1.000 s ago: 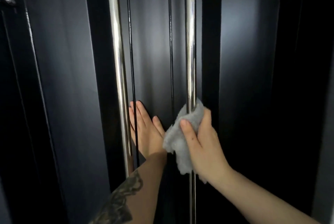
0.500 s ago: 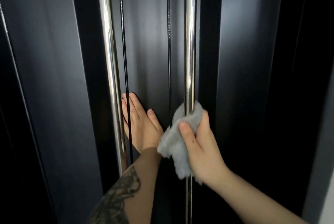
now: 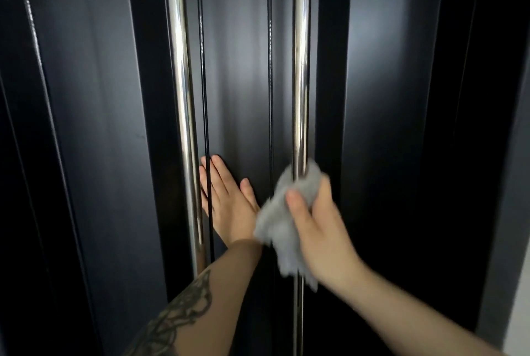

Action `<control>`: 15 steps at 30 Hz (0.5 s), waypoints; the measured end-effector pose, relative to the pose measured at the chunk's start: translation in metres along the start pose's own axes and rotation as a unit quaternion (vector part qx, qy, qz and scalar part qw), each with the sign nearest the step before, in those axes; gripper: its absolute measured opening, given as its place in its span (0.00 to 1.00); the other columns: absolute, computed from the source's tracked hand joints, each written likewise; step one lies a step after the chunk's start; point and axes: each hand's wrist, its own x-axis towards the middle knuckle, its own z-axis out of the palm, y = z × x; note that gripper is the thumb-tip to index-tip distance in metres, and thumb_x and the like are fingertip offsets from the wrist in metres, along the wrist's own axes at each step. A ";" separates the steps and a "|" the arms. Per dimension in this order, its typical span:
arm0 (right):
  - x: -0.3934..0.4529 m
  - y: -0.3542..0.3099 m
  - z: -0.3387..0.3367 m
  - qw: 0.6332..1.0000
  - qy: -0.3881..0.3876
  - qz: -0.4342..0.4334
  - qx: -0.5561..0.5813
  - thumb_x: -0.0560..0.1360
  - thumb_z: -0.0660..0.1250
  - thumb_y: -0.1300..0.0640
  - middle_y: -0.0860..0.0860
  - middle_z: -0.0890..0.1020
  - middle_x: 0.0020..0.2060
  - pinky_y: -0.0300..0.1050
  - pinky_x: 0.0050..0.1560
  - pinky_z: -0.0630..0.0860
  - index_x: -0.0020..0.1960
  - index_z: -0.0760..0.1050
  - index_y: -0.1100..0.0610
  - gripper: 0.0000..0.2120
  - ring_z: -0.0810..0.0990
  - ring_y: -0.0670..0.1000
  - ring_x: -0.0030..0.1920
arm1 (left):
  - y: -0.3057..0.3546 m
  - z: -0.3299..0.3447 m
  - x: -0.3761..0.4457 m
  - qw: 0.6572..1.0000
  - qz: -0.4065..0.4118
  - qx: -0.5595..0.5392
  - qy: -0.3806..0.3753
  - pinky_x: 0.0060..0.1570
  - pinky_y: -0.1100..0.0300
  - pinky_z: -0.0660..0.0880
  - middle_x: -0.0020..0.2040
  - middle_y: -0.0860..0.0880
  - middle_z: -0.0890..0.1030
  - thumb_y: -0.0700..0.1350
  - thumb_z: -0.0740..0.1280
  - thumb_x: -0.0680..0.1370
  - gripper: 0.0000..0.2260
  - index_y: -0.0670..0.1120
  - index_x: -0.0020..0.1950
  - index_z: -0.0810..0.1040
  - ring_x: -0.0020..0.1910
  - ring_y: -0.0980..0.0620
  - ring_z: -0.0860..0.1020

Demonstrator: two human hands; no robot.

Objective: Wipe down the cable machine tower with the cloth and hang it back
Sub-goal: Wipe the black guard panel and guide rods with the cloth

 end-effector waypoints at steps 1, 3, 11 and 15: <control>0.021 -0.014 -0.002 1.000 0.006 -0.023 -0.009 0.79 0.59 0.55 0.45 0.78 0.44 0.31 0.42 0.75 0.66 0.62 0.54 0.16 0.80 0.36 0.43 | 0.000 0.000 0.000 1.000 0.002 0.005 -0.002 0.73 0.62 0.34 0.79 0.46 0.49 0.51 0.49 0.82 0.28 0.41 0.79 0.51 0.77 0.54 0.44; 0.059 -0.044 -0.004 0.996 0.011 -0.070 -0.048 0.81 0.57 0.54 0.44 0.75 0.42 0.28 0.36 0.74 0.62 0.62 0.55 0.12 0.78 0.33 0.39 | 0.000 -0.001 -0.002 1.000 0.003 0.000 -0.010 0.74 0.61 0.33 0.79 0.48 0.46 0.51 0.48 0.82 0.28 0.42 0.80 0.48 0.77 0.56 0.39; 0.010 -0.014 0.012 0.998 0.028 -0.051 -0.014 0.79 0.57 0.53 0.46 0.80 0.48 0.33 0.41 0.78 0.64 0.57 0.38 0.17 0.83 0.40 0.45 | -0.001 -0.002 -0.011 0.999 0.024 0.025 -0.011 0.72 0.62 0.30 0.78 0.43 0.49 0.53 0.49 0.81 0.30 0.37 0.79 0.53 0.77 0.53 0.37; 0.039 -0.034 0.003 0.995 0.037 -0.071 -0.053 0.80 0.58 0.55 0.45 0.78 0.42 0.28 0.35 0.75 0.61 0.59 0.47 0.12 0.81 0.37 0.40 | -0.002 -0.002 -0.013 0.999 0.028 0.020 -0.014 0.73 0.61 0.30 0.78 0.45 0.46 0.52 0.48 0.82 0.29 0.39 0.79 0.48 0.77 0.56 0.34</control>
